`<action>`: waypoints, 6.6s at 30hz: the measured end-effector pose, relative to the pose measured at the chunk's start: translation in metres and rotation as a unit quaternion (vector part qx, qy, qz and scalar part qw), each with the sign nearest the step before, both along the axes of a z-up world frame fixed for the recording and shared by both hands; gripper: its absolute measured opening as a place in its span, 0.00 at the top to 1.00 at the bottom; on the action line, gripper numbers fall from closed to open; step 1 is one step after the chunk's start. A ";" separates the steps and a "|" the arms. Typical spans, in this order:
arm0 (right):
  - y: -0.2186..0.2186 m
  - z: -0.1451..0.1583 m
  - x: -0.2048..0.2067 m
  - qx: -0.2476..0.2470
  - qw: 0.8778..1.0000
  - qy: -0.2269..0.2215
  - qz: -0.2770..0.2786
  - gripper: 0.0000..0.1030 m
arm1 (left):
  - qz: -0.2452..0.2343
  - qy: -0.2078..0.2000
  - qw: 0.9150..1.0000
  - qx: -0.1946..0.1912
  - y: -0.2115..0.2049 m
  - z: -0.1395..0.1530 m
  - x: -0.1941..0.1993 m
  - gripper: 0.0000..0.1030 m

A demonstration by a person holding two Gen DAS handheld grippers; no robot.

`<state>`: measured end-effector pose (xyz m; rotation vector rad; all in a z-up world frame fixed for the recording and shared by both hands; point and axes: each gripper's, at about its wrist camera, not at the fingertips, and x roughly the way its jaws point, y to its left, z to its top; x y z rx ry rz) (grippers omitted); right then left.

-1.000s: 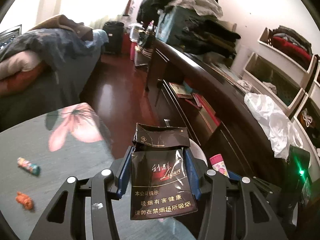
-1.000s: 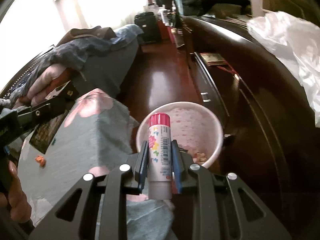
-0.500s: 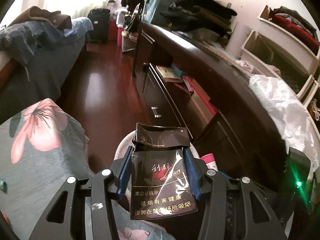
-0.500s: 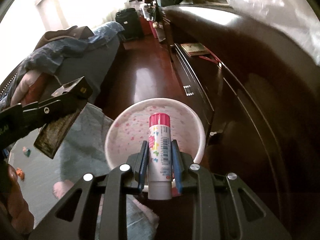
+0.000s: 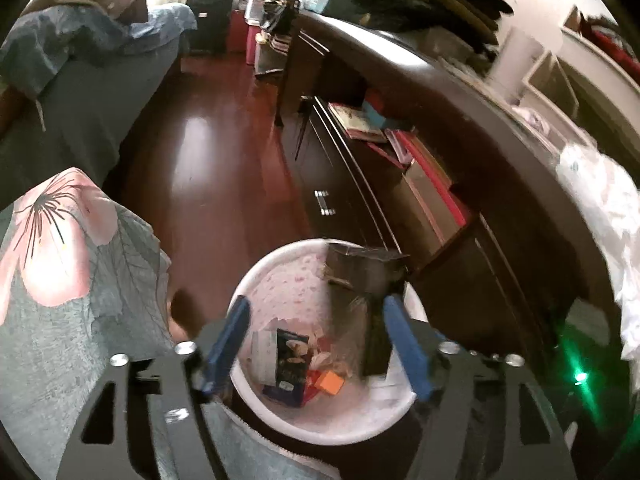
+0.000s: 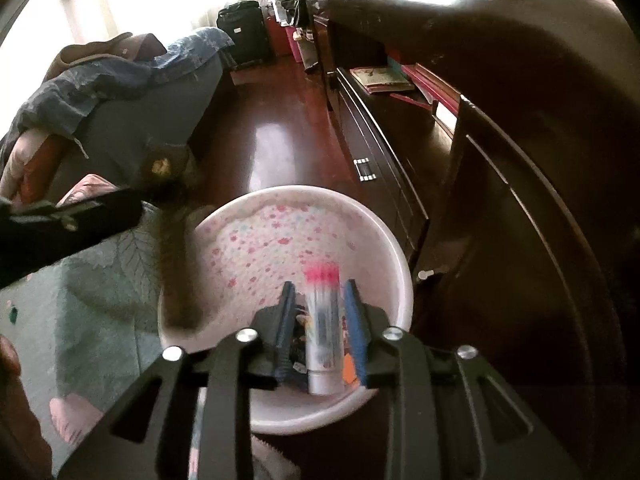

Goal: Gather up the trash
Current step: 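Carry cigarette pack and tube to the wastebasket and open both grippers, then grasp the orange toy with the left gripper while the right gripper grasps the lighter, then carry orange toy and lighter to the wastebasket and open both grippers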

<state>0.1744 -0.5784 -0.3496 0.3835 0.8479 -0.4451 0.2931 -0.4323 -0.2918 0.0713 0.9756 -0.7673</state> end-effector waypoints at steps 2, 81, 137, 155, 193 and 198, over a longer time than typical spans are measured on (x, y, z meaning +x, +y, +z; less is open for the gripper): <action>-0.001 -0.001 0.001 -0.002 1.000 0.002 -0.003 0.56 | 0.003 0.001 1.000 -0.015 0.004 0.005 0.002 0.18; 0.407 0.045 0.167 -0.062 0.917 0.025 0.393 0.53 | 0.385 -0.033 0.922 0.021 0.434 0.011 -0.029 0.64; 0.242 0.088 -0.027 0.036 0.965 -0.036 0.257 0.76 | 0.251 -0.103 0.962 0.023 0.312 0.086 -0.100 0.64; 0.196 0.129 -0.066 0.040 0.965 -0.095 0.243 0.83 | 0.191 -0.116 0.974 0.028 0.250 0.093 -0.105 0.64; 0.025 0.117 -0.074 -0.014 0.994 -0.101 0.043 0.87 | -0.005 -0.123 0.992 0.011 0.041 0.072 -0.084 0.64; 0.003 0.088 -0.050 -0.006 0.997 -0.077 0.022 0.87 | -0.010 -0.074 0.997 0.026 0.011 0.037 -0.059 0.64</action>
